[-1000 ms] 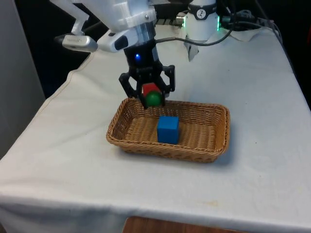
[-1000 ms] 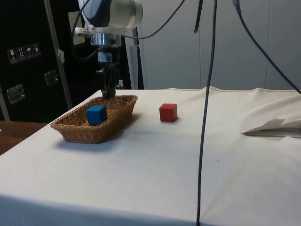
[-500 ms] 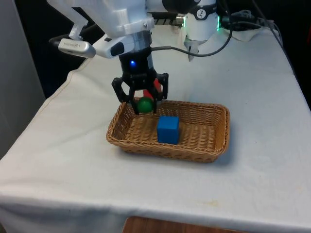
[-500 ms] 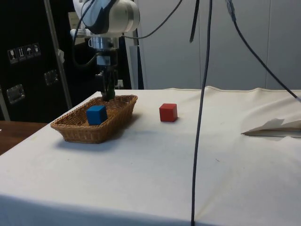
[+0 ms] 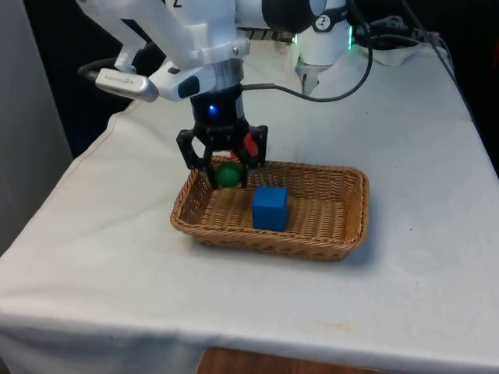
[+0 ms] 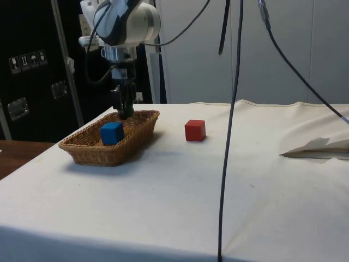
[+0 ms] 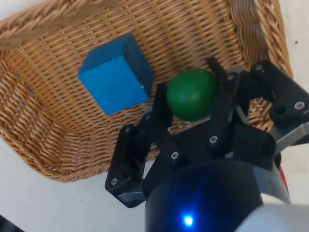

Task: Place all non-red objects into the basket.

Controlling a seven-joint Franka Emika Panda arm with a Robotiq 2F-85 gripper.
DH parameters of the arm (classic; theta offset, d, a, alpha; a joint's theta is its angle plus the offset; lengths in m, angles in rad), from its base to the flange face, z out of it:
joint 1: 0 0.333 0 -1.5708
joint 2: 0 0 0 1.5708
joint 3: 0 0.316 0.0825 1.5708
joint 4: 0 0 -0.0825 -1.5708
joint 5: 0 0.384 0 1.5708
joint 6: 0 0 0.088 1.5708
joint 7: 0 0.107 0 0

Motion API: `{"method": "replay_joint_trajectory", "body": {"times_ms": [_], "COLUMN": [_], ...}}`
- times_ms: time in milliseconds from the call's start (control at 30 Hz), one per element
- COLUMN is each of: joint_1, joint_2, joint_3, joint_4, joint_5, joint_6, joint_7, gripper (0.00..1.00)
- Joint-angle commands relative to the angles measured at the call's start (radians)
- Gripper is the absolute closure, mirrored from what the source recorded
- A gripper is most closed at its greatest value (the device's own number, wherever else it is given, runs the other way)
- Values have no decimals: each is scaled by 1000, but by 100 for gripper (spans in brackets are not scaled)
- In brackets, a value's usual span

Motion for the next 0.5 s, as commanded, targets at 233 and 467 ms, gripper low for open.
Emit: {"method": "replay_joint_trajectory", "body": {"times_ms": [233, 467], "joint_1": [4, 4], "joint_2": [28, 45], "joint_3": [8, 10], "joint_4": [7, 20], "joint_5": [6, 8], "joint_6": [15, 18], "joint_7": [3, 4], "gripper": [100, 100]}}
